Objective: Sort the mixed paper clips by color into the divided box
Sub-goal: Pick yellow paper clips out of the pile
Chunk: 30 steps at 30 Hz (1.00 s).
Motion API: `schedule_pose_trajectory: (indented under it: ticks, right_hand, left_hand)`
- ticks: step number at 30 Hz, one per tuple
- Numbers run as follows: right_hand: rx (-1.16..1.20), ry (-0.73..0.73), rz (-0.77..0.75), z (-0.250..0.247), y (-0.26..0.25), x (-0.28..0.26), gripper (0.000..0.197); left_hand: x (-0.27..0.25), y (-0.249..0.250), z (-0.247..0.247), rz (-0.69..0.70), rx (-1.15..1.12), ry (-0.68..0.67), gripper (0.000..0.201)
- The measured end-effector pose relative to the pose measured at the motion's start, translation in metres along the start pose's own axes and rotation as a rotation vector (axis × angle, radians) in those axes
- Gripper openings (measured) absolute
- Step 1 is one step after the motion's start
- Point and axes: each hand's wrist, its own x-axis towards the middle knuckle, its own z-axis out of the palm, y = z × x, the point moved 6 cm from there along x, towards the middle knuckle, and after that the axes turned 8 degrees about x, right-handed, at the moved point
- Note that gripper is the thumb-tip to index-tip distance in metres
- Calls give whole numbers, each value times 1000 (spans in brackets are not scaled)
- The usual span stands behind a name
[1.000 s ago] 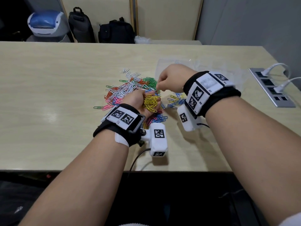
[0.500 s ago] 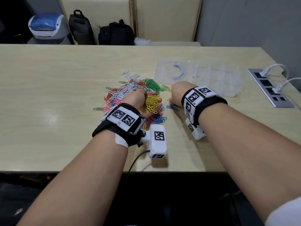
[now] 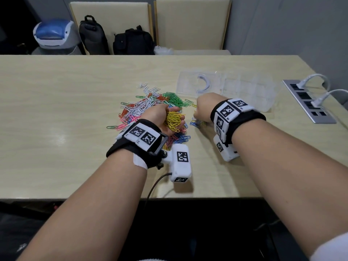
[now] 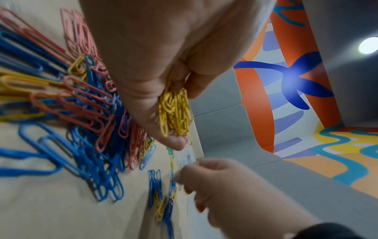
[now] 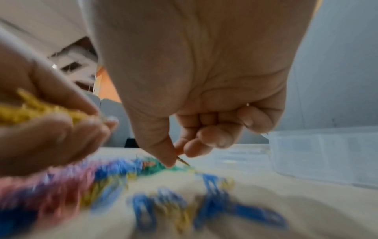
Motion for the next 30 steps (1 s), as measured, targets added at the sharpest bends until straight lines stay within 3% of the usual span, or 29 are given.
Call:
schedule_pose_trajectory:
  ticks: [4,8,12,18,20,24,27,30]
  right_hand:
    - [216,86,-176,-32,-21,-14,21]
    - [224,18,-201,-42,-30,-16,21]
    - [30,148,-55,-39,-11,11,26]
    - [-123,-28,202,16,24,92,38]
    - [-104,-40,203,28,25,120,33]
    - [-90,-51,141,4,-8,61,19]
    - [-31,13,112,-4,-9,38,32]
    - [49,78,49,-17,-14,22,32]
  left_hand:
    - [5,-2,6,-10,-13,3,40]
    - [6,-4,13,-25,-100,-30,40]
    - [7,-3,9,-28,-90,-30,41]
    - [3,-1,5,-22,-90,-53,42]
    - [3,0,5,-19,-81,-42,42]
    - [2,1,4,-24,-64,-48,42]
    - [3,2,3,-32,-50,-36,44]
    - [5,2,3,-29,-34,-14,45]
